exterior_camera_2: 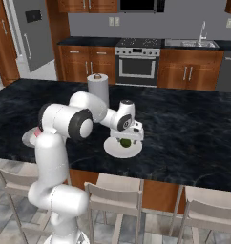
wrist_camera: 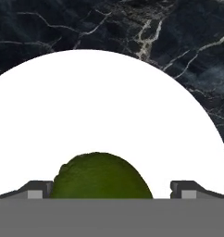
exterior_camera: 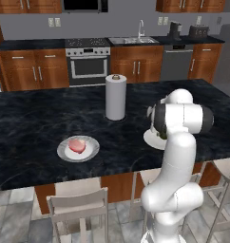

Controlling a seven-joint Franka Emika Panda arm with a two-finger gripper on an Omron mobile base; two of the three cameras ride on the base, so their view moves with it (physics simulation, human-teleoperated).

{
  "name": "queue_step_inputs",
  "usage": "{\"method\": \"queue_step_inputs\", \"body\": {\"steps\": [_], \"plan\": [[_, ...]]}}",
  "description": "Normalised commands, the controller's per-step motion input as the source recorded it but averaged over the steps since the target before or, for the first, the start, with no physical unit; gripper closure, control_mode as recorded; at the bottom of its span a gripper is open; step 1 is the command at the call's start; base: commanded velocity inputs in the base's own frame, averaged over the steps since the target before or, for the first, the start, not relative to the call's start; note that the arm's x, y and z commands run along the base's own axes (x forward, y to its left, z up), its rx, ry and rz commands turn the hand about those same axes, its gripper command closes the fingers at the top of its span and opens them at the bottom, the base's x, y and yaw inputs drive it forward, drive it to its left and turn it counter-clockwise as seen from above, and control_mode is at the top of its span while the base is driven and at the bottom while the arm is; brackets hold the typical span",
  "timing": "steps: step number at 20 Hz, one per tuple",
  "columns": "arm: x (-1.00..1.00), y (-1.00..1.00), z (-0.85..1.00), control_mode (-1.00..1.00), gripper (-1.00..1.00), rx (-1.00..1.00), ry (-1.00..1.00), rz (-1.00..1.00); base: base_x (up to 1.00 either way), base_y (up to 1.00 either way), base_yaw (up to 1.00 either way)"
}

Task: Transport the steak and lime to the fridge. Place the steak on the rack containing meat and place the lime on the rack containing the vegetable, ensuring meats and vegetables are on different racks.

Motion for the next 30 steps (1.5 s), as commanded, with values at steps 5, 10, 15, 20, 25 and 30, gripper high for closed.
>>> {"method": "queue_step_inputs", "body": {"steps": [5,10,15,20,25,30], "plan": [[-0.18,0.0,-0.04,-1.0,-1.0,0.0,0.01,-0.04,0.0,0.0,0.0],[-0.08,0.0,-0.12,-1.0,-1.0,0.0,0.03,-0.02,0.0,0.0,0.0],[-0.12,0.01,-0.18,-1.0,1.0,0.0,0.01,-0.02,0.0,0.0,0.0],[0.0,0.09,-0.24,-1.0,1.0,0.0,0.0,0.0,0.0,0.0,0.0],[-0.25,0.0,-0.21,-1.0,1.0,0.0,0.0,0.0,0.0,0.0,0.0],[-0.45,0.0,0.18,-1.0,1.0,0.0,-0.02,-0.02,0.0,0.0,0.0]]}}
